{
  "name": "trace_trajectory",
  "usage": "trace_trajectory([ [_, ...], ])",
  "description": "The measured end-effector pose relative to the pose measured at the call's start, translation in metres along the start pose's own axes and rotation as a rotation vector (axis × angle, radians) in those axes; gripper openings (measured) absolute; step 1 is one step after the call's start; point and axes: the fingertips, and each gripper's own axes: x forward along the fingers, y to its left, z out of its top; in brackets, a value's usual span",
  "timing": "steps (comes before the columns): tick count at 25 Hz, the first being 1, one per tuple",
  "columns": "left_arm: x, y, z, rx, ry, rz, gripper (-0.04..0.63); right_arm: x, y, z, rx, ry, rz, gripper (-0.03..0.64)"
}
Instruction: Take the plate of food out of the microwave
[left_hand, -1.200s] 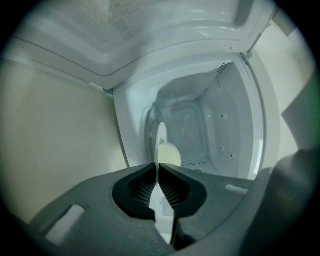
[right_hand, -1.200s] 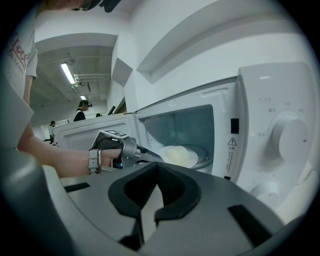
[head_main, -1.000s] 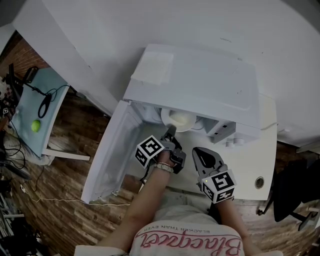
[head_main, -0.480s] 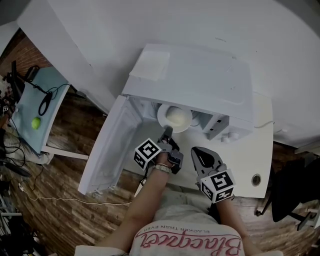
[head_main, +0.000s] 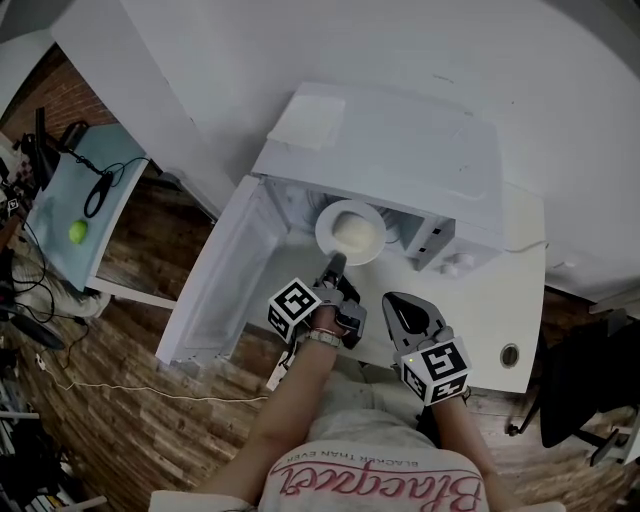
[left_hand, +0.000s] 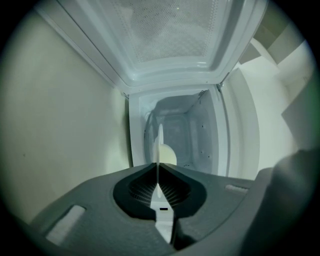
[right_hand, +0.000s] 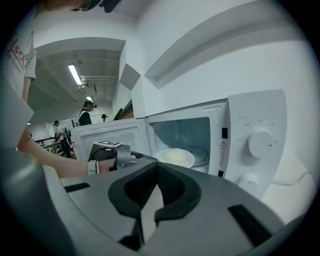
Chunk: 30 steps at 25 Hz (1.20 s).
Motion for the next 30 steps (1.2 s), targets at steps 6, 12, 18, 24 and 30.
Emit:
trace_trajectory([
  [6,-0.017,-0.008,-0.005,-0.015,-0.017,-0.007,0.017,-0.012,0.009,0.008,-0.011,-0.018,0.016,0.011],
  [12,-0.032,-0.015,-0.012,-0.003,-0.02,-0.003,0.017,-0.025,0.015,0.016,-0.018,-0.035,0.026,0.011],
  [18,-0.049,-0.026,-0.018,0.003,-0.032,-0.019,0.017,-0.037,0.023,0.017,-0.026,-0.041,0.041,0.011],
  [24,-0.068,-0.038,-0.029,0.005,-0.035,-0.031,0.017,-0.047,0.032,0.019,-0.037,-0.04,0.056,0.011],
  [30,-0.078,-0.045,-0.036,-0.011,-0.039,-0.045,0.017,-0.054,0.036,0.022,-0.037,-0.056,0.056,0.011],
])
